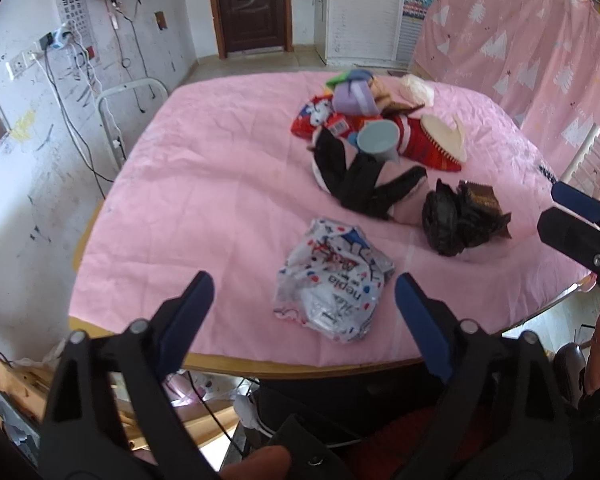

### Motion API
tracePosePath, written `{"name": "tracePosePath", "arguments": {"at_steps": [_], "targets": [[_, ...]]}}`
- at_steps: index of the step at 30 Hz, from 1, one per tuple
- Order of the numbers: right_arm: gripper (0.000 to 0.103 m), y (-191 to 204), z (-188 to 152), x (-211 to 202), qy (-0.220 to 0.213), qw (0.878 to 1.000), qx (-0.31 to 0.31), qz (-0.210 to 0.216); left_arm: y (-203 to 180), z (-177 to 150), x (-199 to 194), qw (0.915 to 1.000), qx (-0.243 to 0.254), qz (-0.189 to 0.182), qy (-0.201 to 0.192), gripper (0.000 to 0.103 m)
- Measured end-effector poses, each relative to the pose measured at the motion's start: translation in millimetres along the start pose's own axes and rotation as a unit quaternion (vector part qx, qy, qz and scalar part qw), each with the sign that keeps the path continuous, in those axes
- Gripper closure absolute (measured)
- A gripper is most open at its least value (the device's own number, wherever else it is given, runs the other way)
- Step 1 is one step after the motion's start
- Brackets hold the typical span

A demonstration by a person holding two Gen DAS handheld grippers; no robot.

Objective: Collect trash
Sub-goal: 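Grasp the white-and-blue snack bag with the left gripper while the right gripper grasps the black plastic bag, then carry both bags to the orange bin and open both grippers to drop them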

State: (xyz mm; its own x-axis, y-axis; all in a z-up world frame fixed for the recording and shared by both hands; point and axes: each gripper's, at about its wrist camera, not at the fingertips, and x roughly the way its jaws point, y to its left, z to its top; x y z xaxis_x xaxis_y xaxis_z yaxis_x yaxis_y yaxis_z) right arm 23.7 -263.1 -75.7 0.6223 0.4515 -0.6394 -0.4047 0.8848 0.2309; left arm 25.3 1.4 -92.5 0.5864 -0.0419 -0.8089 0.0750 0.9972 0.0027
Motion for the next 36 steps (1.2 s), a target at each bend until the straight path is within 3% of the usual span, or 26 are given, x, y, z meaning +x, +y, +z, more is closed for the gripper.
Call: {"name": "tracePosePath", "arguments": {"at_steps": [5, 9, 11, 15, 17, 20, 30, 36], "targets": [[0.011, 12, 4, 14, 0.013, 0.999, -0.024, 0.021, -1, 2, 14, 0.9999, 0.006, -0.012, 0.009, 0.023], [0.018, 16, 7, 31, 0.034, 0.998, -0.029, 0.033, 1, 4, 22, 0.9996, 0.005, -0.022, 0.014, 0.041], [0.032, 18, 7, 42, 0.052, 0.997, -0.031, 0.042, 1, 4, 25, 0.9994, 0.006, -0.027, 0.018, 0.049], [0.051, 19, 5, 58, 0.076, 0.995, -0.031, 0.048, 2, 4, 26, 0.9992, 0.006, -0.037, 0.015, 0.059], [0.067, 19, 4, 65, 0.086, 0.994, -0.032, 0.051, 2, 4, 25, 0.9992, 0.007, -0.039, 0.011, 0.06], [0.079, 19, 2, 68, 0.082, 0.995, -0.038, 0.049, 1, 4, 22, 0.9992, 0.009, -0.038, 0.005, 0.062], [0.082, 4, 7, 34, 0.017, 0.998, -0.036, 0.047, -16, 18, -6, 0.9985, 0.031, -0.023, -0.038, 0.063], [0.082, -30, 15, 0, -0.035, 0.999, -0.008, 0.015, -56, 48, -27, 0.9941, 0.073, -0.027, -0.075, 0.063]]}}
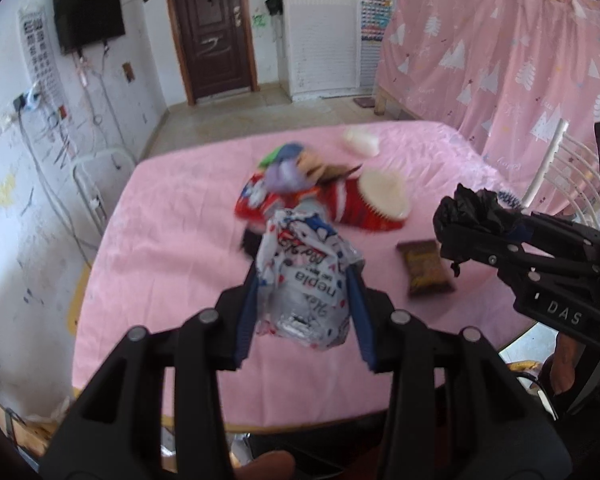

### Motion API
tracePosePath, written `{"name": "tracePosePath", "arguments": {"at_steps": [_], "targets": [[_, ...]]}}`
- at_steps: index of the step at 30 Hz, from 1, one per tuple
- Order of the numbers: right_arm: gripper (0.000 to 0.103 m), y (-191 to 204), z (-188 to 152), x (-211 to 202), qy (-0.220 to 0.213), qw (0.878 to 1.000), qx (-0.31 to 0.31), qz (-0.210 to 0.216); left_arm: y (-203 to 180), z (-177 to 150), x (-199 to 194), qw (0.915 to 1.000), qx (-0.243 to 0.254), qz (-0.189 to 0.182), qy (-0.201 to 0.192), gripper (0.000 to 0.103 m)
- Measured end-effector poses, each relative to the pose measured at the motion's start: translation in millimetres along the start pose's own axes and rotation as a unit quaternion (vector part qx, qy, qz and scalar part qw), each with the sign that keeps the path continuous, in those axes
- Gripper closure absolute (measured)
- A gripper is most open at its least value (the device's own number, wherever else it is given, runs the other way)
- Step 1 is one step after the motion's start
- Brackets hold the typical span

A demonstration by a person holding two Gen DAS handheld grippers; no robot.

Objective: Collect trash
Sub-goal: 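Carry both bags to the orange bin and open both grippers to drop them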

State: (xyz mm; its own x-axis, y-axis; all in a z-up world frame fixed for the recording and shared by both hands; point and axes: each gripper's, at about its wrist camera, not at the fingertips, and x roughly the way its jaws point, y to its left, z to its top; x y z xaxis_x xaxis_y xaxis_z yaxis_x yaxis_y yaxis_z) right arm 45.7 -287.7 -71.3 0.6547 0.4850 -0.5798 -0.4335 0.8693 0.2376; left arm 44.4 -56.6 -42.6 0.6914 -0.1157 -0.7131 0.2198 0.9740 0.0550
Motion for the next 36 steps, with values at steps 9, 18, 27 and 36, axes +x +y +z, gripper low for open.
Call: {"name": "tracePosePath", "arguments": {"at_steps": [9, 18, 27, 36], "targets": [[0.082, -85, 6, -65, -0.062, 0.993, 0.06, -0.084, -90, 61, -1, 0.9946, 0.073, -0.068, -0.031, 0.063], [0.082, -161, -15, -110, -0.084, 0.977, 0.112, -0.159, -192, 94, 13, 0.9789, 0.152, -0.134, -0.029, 0.063], [0.082, -223, -43, -133, -0.075, 0.959, 0.156, -0.224, -281, 127, 43, 0.9575, 0.195, -0.211, -0.026, 0.063], [0.082, -268, -65, -124, -0.043, 0.95, 0.186, -0.246, -336, 141, 90, 0.9443, 0.206, -0.257, 0.011, 0.062]]}}
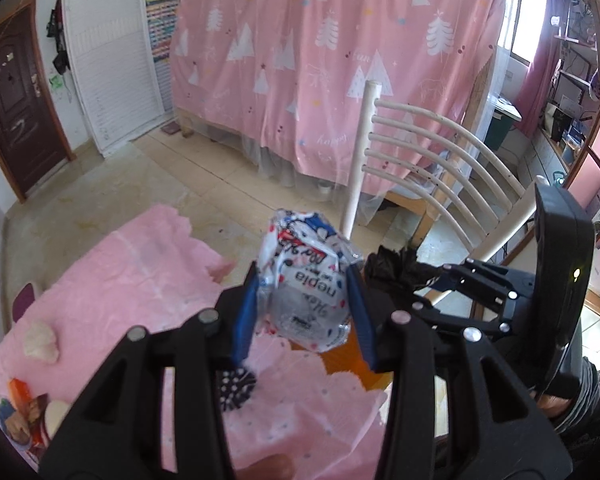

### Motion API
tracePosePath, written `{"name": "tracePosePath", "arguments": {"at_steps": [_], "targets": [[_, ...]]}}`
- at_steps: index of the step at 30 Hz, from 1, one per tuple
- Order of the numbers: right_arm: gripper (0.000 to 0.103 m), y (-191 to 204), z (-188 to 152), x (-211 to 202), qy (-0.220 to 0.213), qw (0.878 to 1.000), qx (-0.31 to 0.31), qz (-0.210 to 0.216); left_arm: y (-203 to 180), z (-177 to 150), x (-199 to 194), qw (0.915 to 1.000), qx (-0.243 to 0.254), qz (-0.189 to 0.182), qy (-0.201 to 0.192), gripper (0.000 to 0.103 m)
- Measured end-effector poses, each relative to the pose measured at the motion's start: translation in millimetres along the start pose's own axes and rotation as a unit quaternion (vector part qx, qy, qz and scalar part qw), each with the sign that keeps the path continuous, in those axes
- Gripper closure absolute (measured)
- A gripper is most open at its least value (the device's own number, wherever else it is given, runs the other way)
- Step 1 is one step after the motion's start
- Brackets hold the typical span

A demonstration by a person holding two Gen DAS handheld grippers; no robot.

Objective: Collect trash
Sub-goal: 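Carry both bags to the orange bin and open both grippers to drop them, then grasp the black glove with the left gripper while the right gripper grasps the brown snack packet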

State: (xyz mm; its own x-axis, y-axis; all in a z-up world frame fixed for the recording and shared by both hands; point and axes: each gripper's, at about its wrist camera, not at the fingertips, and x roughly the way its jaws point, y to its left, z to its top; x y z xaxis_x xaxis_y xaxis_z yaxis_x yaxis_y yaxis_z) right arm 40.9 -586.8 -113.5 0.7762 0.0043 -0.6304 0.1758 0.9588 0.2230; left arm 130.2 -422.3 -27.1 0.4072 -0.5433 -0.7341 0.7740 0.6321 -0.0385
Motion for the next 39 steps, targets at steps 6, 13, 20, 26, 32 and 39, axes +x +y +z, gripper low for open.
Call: {"name": "tracePosePath", "arguments": {"at_steps": [6, 13, 20, 26, 32, 39], "targets": [[0.077, -10, -1, 17, 0.024, 1.0, 0.011, 0.001, -4, 1, 20, 0.9997, -0.001, -0.011, 0.021, 0.057], [0.054, -11, -1, 20, 0.024, 1.0, 0.018, -0.006, 4, 1, 19, 0.9995, -0.014, -0.014, 0.025, 0.049], [0.05, -9, 1, 17, 0.022, 0.999, 0.018, -0.013, 9, -1, 7, 0.9995, -0.02, -0.015, 0.018, 0.045], [0.05, 5, 8, 4, 0.01, 1.0, 0.009, -0.013, 19, -3, -24, 0.9993, -0.034, -0.014, -0.004, 0.045], [0.05, 39, 14, -5, -0.001, 1.0, -0.016, 0.0, 37, -12, -61, 0.998, -0.057, -0.004, -0.026, 0.042], [0.05, 91, 18, -7, 0.0, 0.999, -0.046, 0.028, 65, -39, -102, 0.9943, -0.092, 0.028, -0.047, 0.036]]}}
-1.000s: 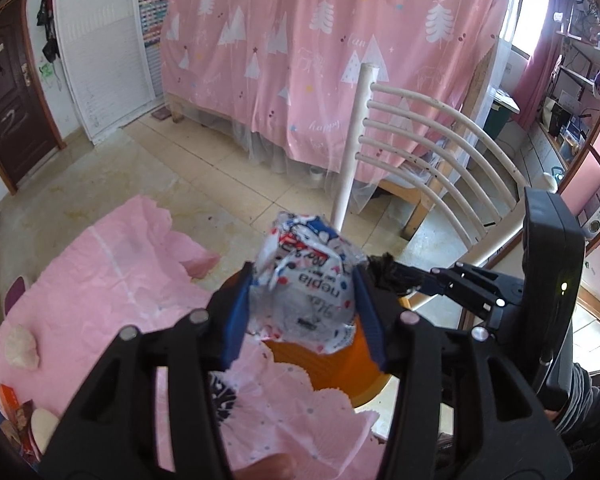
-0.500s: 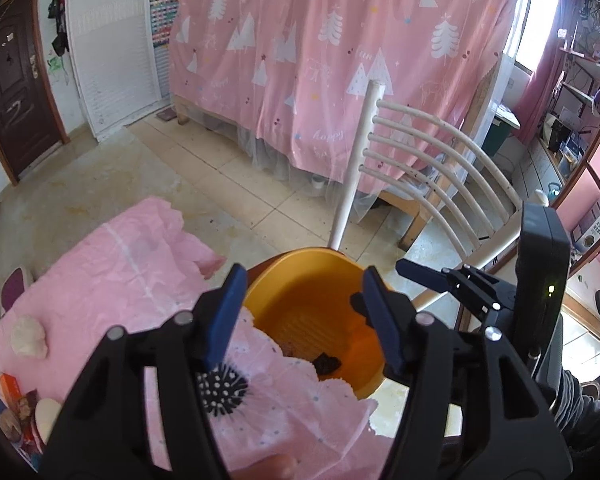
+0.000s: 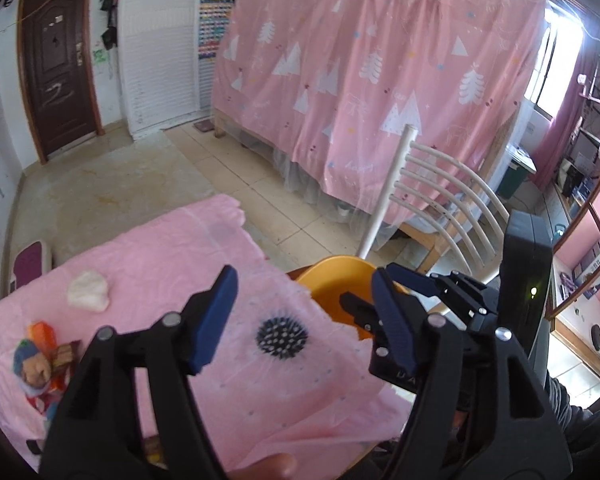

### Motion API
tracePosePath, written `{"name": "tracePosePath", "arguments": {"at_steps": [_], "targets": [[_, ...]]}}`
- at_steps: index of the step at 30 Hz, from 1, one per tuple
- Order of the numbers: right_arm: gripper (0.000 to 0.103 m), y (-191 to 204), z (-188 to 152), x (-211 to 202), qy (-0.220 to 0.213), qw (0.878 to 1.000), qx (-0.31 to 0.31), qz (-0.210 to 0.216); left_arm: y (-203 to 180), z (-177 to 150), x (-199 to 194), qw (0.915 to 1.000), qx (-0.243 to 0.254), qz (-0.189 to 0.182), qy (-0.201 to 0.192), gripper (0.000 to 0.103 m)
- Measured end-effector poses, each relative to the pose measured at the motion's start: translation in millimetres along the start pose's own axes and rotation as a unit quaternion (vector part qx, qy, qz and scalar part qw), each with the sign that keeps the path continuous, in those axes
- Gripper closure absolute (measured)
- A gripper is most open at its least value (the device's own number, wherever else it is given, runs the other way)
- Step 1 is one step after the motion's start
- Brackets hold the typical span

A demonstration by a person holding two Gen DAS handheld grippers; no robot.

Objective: Collect trash
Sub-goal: 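Grasp the black glove with the left gripper while the right gripper grasps the brown snack packet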

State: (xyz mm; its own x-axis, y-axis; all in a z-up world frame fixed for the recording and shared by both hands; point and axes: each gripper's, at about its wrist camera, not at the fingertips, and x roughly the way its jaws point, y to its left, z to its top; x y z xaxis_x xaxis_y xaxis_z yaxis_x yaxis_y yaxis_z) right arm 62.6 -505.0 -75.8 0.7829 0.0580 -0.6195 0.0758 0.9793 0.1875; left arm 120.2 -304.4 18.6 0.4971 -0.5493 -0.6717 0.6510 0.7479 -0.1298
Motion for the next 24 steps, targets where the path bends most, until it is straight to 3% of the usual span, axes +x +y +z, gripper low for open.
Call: {"name": "tracePosePath", "arguments": {"at_steps": [12, 22, 24], "targets": [[0.05, 104, -3, 14, 0.022, 0.996, -0.062, 0.062, 66, -45, -58, 0.9964, -0.048, 0.066, -0.024, 0.033], [0.05, 170, -23, 23, 0.044, 0.989, -0.095, 0.104, 121, -75, -95, 0.9883, -0.085, 0.123, -0.03, 0.03], [0.049, 179, -29, 25, 0.05, 0.988, -0.1, 0.11, 131, -83, -102, 0.986, -0.091, 0.136, -0.032, 0.024]]}}
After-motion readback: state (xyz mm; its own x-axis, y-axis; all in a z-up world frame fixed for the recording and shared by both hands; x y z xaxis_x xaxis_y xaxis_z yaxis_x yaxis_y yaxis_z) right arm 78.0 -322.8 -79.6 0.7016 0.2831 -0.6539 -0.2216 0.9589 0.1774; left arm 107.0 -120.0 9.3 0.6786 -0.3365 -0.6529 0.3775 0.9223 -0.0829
